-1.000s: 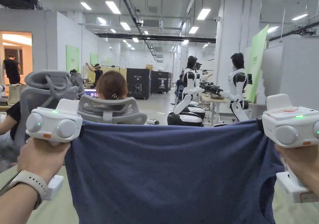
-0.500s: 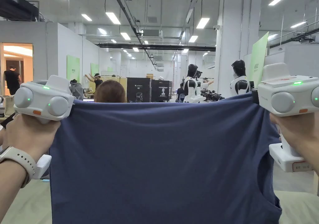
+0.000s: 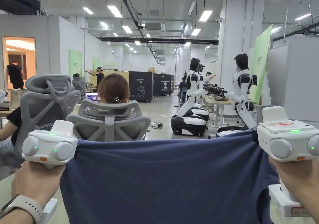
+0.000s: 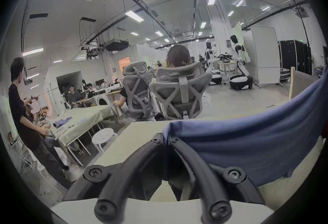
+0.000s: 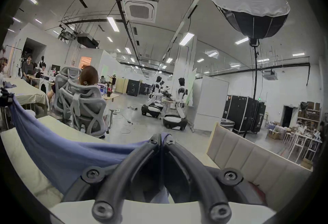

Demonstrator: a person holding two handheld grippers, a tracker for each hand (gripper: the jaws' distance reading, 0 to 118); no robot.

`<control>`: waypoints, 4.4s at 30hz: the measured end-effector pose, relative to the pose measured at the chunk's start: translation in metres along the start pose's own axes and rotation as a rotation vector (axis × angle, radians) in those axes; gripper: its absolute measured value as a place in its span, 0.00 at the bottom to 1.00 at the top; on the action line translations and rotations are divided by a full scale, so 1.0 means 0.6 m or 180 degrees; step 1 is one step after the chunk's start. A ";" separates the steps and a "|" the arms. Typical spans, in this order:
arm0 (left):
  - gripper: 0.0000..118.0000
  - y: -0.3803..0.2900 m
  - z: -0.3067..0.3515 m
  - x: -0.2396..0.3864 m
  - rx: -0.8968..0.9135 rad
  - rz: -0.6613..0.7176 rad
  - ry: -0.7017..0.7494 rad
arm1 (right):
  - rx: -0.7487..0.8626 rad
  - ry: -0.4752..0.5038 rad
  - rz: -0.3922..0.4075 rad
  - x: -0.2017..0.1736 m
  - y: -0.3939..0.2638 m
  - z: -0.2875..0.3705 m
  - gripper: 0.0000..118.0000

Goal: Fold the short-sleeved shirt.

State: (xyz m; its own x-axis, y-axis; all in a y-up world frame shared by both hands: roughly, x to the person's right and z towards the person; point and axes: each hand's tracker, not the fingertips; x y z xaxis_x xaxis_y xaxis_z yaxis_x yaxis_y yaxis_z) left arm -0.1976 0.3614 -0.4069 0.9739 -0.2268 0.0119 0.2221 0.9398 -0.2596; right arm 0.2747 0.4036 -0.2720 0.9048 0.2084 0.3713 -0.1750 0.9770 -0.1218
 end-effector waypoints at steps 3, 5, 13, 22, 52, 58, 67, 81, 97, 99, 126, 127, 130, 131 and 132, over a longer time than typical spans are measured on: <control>0.01 -0.020 0.031 -0.009 -0.0035 0.0009 -0.0062 | -0.0054 0.0034 -0.0008 0.009 -0.025 0.041 0.02; 0.01 -0.045 0.067 -0.016 -0.0066 0.0035 -0.0140 | -0.0125 0.0046 0.0022 0.012 -0.051 0.081 0.02; 0.01 -0.240 0.254 -0.043 -0.0418 0.0032 -0.0537 | -0.0692 0.0286 0.0108 0.023 -0.249 0.267 0.02; 0.01 -0.567 0.348 -0.061 -0.1467 0.0110 -0.0748 | -0.2215 0.0919 0.0392 -0.021 -0.564 0.395 0.02; 0.12 -0.610 0.410 -0.117 -0.1090 0.0742 -0.0846 | -0.1549 0.1136 -0.0321 -0.181 -0.534 0.552 0.00; 0.59 -0.665 0.381 -0.144 -0.1318 0.0724 -0.0864 | -0.1752 0.1168 -0.0368 -0.189 -0.561 0.533 0.00; 0.05 -0.686 0.297 -0.096 -0.1548 0.0495 -0.1123 | -0.1829 0.1048 -0.0320 -0.166 -0.549 0.497 0.00; 0.04 -0.639 0.341 -0.092 -0.1437 0.0544 -0.1078 | -0.2098 0.0580 -0.0234 -0.027 -0.605 0.500 0.92; 0.04 -0.547 0.339 -0.081 -0.1359 0.0311 -0.1018 | -0.1993 0.0807 -0.0664 0.010 -0.561 0.465 0.02; 0.04 -0.518 0.302 -0.073 -0.1300 0.0313 -0.1024 | -0.1955 0.0787 -0.0617 0.010 -0.536 0.425 0.02; 0.56 -0.519 0.318 0.123 -0.0299 0.0167 -0.1484 | -0.1331 0.1002 -0.0465 -0.204 -0.502 0.426 0.53; 0.31 -0.526 0.328 0.121 -0.0302 0.0173 -0.1483 | -0.1313 0.0994 -0.0466 -0.212 -0.506 0.438 0.18; 0.00 -0.548 0.339 0.097 -0.0308 0.0198 -0.1499 | -0.1245 0.1001 -0.0418 -0.226 -0.511 0.461 0.00; 0.00 -0.554 0.338 0.081 -0.0368 0.0234 -0.1534 | -0.1281 0.1049 -0.0426 -0.227 -0.510 0.464 0.00; 0.00 -0.559 0.336 0.069 -0.0469 0.0259 -0.1523 | -0.1319 0.1078 -0.0440 -0.227 -0.512 0.463 0.00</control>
State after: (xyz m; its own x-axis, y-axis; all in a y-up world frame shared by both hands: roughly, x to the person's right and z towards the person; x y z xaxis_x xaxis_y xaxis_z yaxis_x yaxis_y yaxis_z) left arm -0.2223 0.0881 -0.1247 0.9082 0.0206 0.4181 0.1690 0.8957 -0.4113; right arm 0.0973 0.0875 -0.0294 0.9948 -0.0136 0.1010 0.0598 0.8803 -0.4706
